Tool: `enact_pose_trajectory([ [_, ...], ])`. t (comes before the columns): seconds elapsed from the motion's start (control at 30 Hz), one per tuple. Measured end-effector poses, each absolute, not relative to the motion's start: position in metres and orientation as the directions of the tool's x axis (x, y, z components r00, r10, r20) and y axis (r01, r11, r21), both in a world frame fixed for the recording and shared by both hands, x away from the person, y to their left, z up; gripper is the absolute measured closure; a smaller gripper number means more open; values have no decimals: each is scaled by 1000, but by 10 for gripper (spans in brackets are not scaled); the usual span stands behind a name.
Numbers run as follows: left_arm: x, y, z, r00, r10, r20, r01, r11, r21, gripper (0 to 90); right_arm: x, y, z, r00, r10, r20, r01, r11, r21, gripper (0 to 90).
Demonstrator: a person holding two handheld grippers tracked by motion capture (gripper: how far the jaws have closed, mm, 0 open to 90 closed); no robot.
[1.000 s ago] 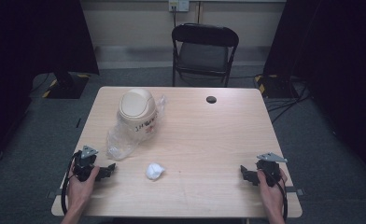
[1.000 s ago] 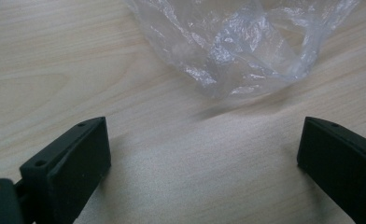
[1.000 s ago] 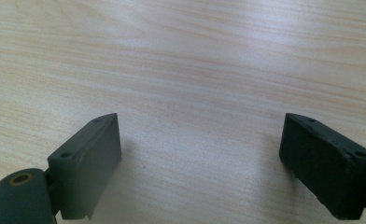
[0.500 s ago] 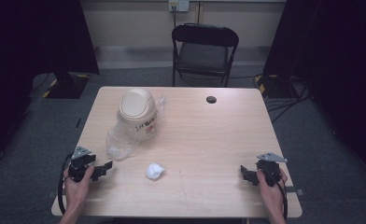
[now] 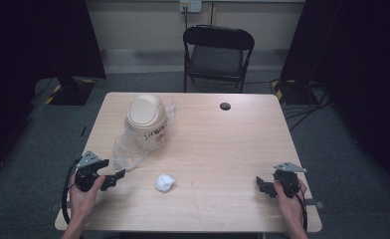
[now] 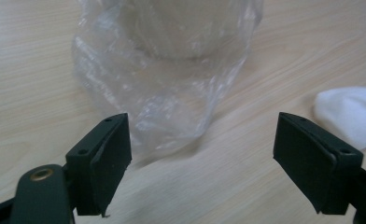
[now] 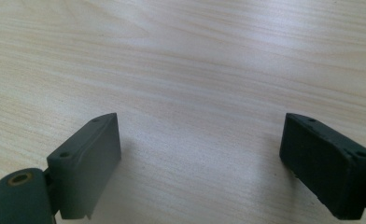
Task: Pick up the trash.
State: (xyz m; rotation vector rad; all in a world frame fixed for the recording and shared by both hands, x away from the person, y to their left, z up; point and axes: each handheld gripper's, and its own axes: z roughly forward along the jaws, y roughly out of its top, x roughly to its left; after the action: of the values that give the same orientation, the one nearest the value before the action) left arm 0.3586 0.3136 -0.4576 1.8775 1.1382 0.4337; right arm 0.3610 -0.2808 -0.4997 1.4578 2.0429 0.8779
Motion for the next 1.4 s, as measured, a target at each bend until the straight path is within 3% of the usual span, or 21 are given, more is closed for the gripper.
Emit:
enact_pose_trajectory([
  [0.83,421,266,-405,625,777,-80,445,-270,854,191,361,-281,-500,-319,948,-15,641,228,733,117],
  [0.9,429,263,-401,631,768,-109,470,-266,842,194,361,-281,-500,-319,948,-15,641,228,733,117],
  [1.13,442,255,-378,638,769,-33,406,-300,863,203,361,-281,-500,-319,948,-15,641,228,733,117],
  [1.4,454,239,-370,670,742,-29,379,-309,872,189,361,-281,-500,-319,948,-15,641,228,733,117],
])
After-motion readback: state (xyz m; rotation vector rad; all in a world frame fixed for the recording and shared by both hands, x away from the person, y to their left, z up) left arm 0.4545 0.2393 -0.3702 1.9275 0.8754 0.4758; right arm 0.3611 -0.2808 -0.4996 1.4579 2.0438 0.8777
